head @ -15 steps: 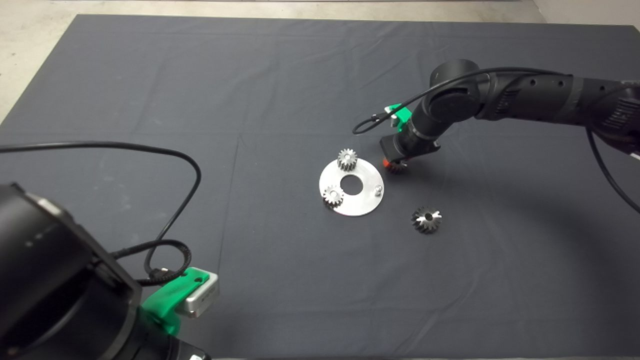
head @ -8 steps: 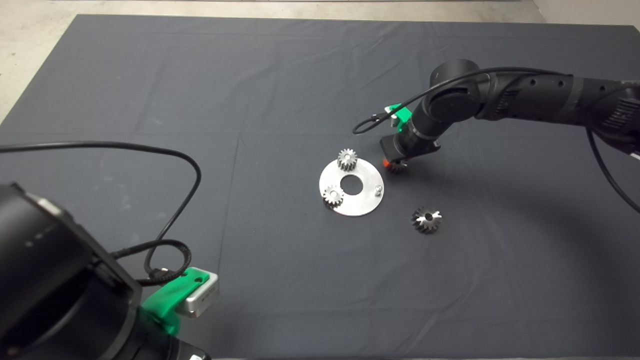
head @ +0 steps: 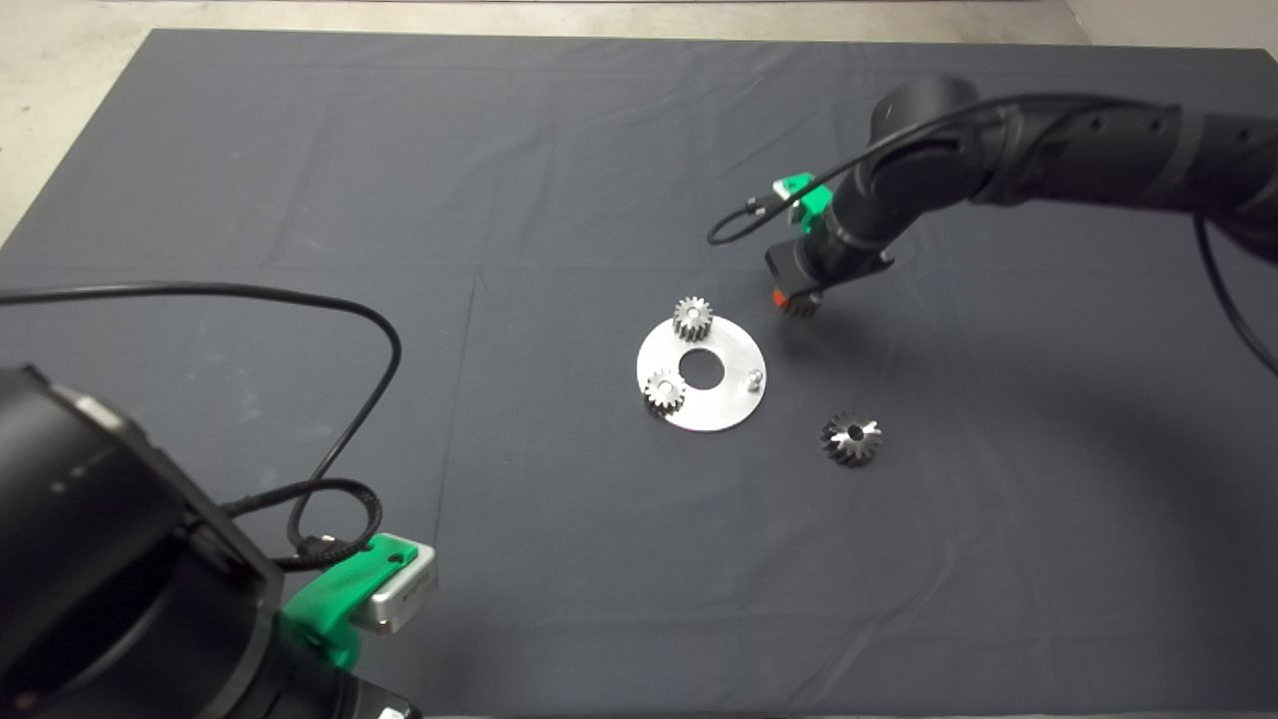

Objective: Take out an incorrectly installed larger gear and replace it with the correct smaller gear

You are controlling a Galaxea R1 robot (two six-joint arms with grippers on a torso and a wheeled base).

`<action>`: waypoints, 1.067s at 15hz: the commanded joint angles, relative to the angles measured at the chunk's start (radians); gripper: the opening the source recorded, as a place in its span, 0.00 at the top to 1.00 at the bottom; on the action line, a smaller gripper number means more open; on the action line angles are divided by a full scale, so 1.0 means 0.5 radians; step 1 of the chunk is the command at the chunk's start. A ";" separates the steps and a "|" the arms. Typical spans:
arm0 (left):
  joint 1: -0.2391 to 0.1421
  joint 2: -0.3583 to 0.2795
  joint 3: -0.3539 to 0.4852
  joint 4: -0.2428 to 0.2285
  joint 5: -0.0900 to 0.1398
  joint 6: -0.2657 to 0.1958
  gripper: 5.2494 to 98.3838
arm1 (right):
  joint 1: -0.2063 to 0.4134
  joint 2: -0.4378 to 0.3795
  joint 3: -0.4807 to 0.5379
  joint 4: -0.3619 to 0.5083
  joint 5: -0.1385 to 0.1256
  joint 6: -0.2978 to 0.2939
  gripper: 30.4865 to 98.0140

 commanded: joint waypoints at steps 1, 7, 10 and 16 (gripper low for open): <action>-0.020 -0.002 0.035 -0.034 0.004 -0.018 0.00 | 0.284 -0.011 0.190 0.087 -0.102 0.083 0.85; -0.020 -0.002 0.035 -0.034 0.004 -0.018 0.00 | 0.226 0.020 0.193 0.308 -0.102 0.089 0.85; -0.020 -0.005 0.035 -0.034 0.004 -0.018 0.00 | 0.140 0.086 0.214 0.318 -0.105 0.110 0.85; -0.020 -0.005 0.035 -0.034 0.013 -0.024 0.00 | 0.087 0.207 0.244 0.309 -0.105 0.123 0.85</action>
